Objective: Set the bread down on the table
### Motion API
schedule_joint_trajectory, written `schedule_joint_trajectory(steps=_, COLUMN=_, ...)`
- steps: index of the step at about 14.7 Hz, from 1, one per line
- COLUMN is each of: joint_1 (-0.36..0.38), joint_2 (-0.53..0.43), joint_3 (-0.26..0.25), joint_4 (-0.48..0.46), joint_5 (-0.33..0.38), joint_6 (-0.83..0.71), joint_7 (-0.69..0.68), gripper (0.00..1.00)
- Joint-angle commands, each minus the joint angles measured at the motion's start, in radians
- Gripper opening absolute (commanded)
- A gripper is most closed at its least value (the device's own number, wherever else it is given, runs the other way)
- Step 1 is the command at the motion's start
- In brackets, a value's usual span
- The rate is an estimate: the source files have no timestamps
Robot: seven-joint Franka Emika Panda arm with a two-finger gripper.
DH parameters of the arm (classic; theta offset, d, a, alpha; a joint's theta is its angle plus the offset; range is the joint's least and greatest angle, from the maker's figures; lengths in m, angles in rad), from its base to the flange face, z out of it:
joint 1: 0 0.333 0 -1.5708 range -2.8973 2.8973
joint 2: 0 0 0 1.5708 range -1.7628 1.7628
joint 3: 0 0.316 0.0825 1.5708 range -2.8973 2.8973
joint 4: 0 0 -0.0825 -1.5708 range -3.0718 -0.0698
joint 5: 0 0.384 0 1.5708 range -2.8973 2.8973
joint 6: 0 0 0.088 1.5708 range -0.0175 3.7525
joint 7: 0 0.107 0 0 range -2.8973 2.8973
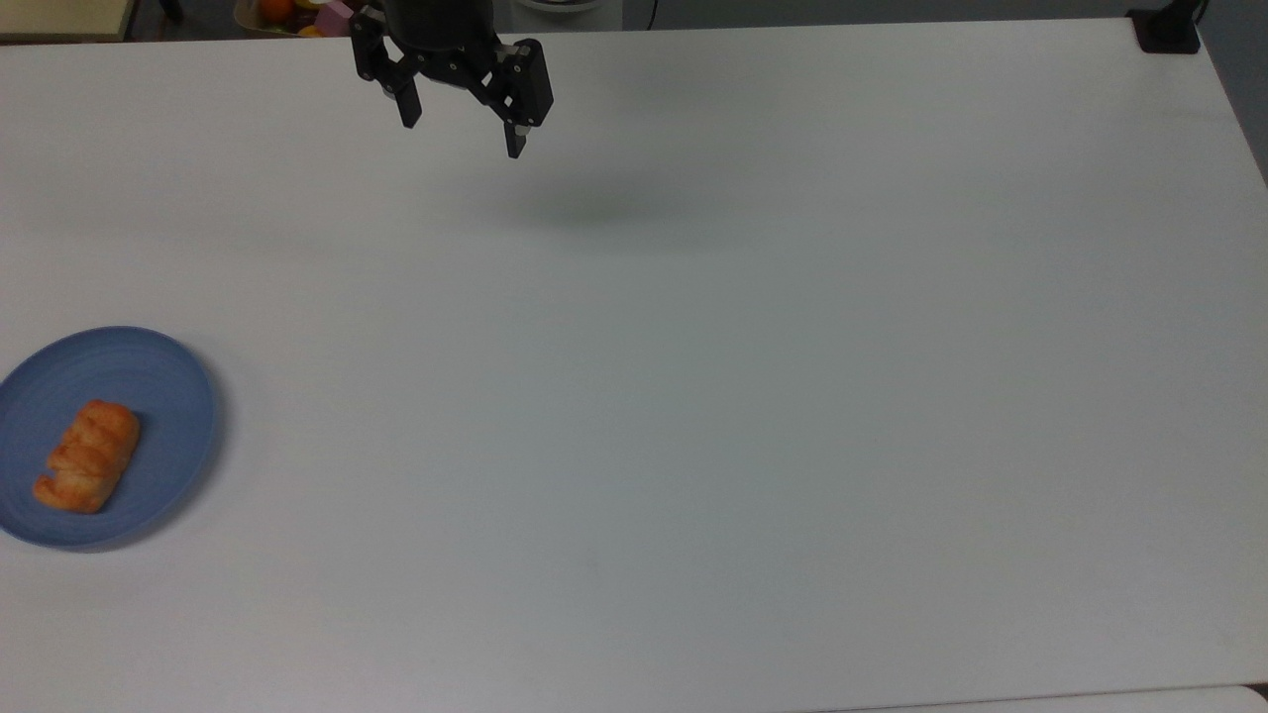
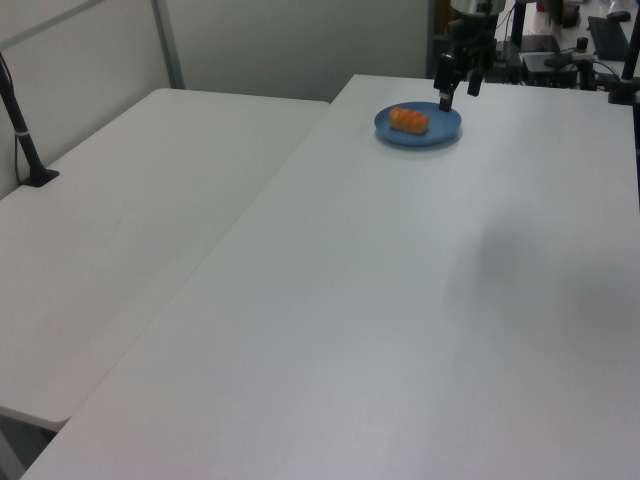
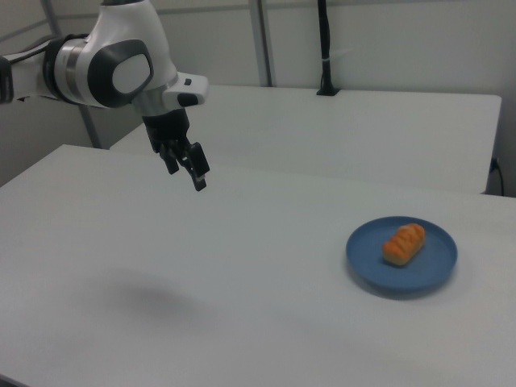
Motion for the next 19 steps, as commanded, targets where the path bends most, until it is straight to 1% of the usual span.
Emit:
schedule_joint_trajectory(steps=1, joint_1=0.000, joint_2=-0.020, joint_3=-0.005, joint_4=-0.004, joint_5=0.021, joint_6=-0.076, joint_7=-0.036, gripper=1.00)
schedule_joint_trajectory(steps=6, joint_1=0.000, joint_2=-0.017, joint_3=-0.005, joint_4=-0.004, joint_5=0.017, joint_6=-0.072, joint_7=-0.042, gripper=1.00)
schedule_joint_trajectory(steps=8, joint_1=-0.002, joint_2=-0.015, joint_3=-0.008, joint_4=-0.002, joint_5=0.018, joint_6=-0.067, joint_7=-0.090, gripper=1.00)
schedule_joint_trajectory(steps=12, joint_1=-0.009, joint_2=-0.006, joint_3=-0.013, joint_4=0.013, joint_5=0.020, joint_6=-0.060, joint_7=-0.107, gripper=1.00)
schedule_joint_trajectory(steps=14, joint_1=-0.012, joint_2=0.015, joint_3=-0.040, joint_4=0.048, joint_5=0.029, joint_6=-0.057, joint_7=-0.190, gripper=1.00)
schedule_joint_trajectory(steps=16, joint_1=-0.012, joint_2=0.042, joint_3=-0.077, joint_4=0.064, joint_5=0.060, joint_6=-0.052, joint_7=-0.247, gripper=1.00)
schedule_joint_trajectory(steps=18, joint_1=-0.015, joint_2=0.092, joint_3=-0.113, joint_4=0.096, joint_5=0.066, joint_6=0.007, joint_7=-0.301, gripper=1.00)
schedule_joint_trajectory(steps=19, joint_1=-0.029, joint_2=0.120, joint_3=-0.129, joint_4=0.113, joint_5=0.067, joint_6=0.040, joint_7=-0.310, gripper=1.00)
